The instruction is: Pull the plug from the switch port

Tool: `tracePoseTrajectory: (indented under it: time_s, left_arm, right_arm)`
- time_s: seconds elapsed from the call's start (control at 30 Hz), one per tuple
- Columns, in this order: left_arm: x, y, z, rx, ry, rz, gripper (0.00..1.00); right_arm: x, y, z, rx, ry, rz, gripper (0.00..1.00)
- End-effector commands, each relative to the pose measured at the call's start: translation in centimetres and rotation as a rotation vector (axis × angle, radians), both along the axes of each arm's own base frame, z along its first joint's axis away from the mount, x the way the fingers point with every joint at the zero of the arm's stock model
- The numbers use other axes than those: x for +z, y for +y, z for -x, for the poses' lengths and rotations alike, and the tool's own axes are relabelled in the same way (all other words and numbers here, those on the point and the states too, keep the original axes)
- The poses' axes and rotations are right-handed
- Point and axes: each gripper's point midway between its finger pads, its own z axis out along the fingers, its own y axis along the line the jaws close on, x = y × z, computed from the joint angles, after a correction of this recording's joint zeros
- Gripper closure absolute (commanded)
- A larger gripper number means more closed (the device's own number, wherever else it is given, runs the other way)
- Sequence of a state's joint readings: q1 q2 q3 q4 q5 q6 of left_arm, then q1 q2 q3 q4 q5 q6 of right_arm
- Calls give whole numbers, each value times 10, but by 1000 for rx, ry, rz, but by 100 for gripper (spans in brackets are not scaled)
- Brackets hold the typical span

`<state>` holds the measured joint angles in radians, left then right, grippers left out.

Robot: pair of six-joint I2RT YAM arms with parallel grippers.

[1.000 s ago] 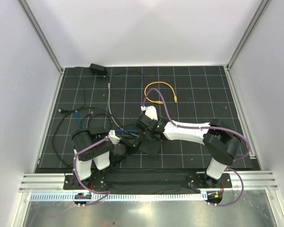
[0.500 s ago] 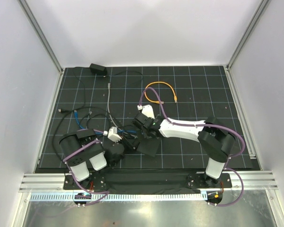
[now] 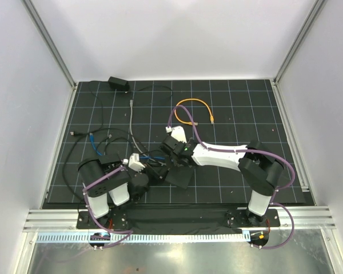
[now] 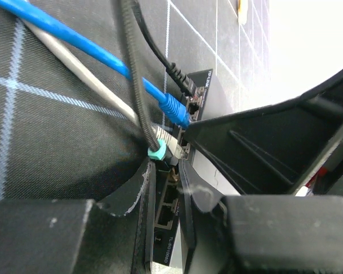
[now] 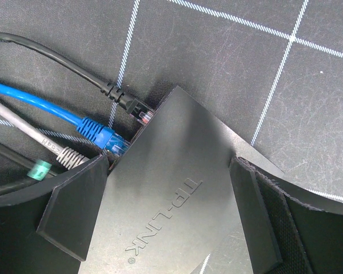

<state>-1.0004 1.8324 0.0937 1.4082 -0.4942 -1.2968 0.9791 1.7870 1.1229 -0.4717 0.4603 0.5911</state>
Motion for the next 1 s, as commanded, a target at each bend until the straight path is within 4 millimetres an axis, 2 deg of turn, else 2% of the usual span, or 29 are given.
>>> tracePoseTrajectory:
  time_s: [0.0, 0.17, 0.33, 0.37, 0.43, 0.47, 0.5, 0.53, 0.57, 0.6, 0.63, 0.67, 0.7, 0.73, 0.77, 0.8, 0.83, 0.87, 0.93, 0.97]
  left_arm:
    - [21, 39, -16, 185, -70, 39, 100]
    - [28, 45, -18, 208, -66, 79, 100]
    - [43, 27, -15, 122, -107, 78, 100]
    - [55, 23, -11, 104, -124, 106, 100]
    - [61, 24, -6, 87, -125, 114, 100]
    - [47, 29, -1, 84, -82, 62, 100]
    - [73, 28, -1, 82, -116, 132, 100]
    - [80, 28, 1, 74, -124, 130, 100]
    - [63, 25, 3, 41, -59, 3, 100]
    - [103, 23, 5, 20, -110, 40, 100]
    - [107, 28, 5, 25, -89, -47, 100]
    - [122, 33, 6, 25, -110, -80, 100]
    - [149, 46, 4, 59, -151, -78, 100]
    - [159, 52, 4, 61, -172, -92, 100]
    - [178, 61, 2, 74, -184, -89, 100]
    - [188, 64, -2, 73, -198, -109, 100]
    - [190, 64, -4, 49, -203, -158, 100]
    - [199, 59, -6, 19, -217, -173, 100]
    - [211, 44, -19, -60, -205, -234, 100]
    - [210, 40, -28, -79, -179, -258, 100]
  right_arm:
    - [-67, -49, 55, 4, 272, 175, 5]
    - [-66, -53, 54, 9, 264, 175, 5]
    - [-59, -50, 51, 17, 244, 151, 5]
    - [-58, -50, 49, 15, 241, 149, 5]
    - [-52, -47, 47, 13, 234, 130, 5]
    - [-50, -44, 47, 17, 236, 119, 4]
    - [-47, -42, 47, 22, 235, 104, 4]
    - [-41, -38, 46, 27, 226, 78, 4]
    - [-38, -35, 47, 33, 230, 58, 4]
    - [-34, -34, 48, 35, 230, 48, 4]
    - [-26, -30, 46, 39, 219, 25, 4]
    - [-22, -30, 45, 37, 214, 16, 4]
    - [-18, -32, 46, 31, 214, 14, 4]
    - [-5, -29, 44, 25, 193, -16, 4]
    - [2, -30, 43, 19, 182, -23, 4]
    - [13, -30, 41, 16, 163, -41, 4]
    - [22, -31, 39, 10, 142, -52, 4]
    - [40, -30, 37, 11, 108, -88, 3]
    - [61, -34, 33, 7, 72, -97, 3]
    - [77, -35, 32, 11, 45, -119, 3]
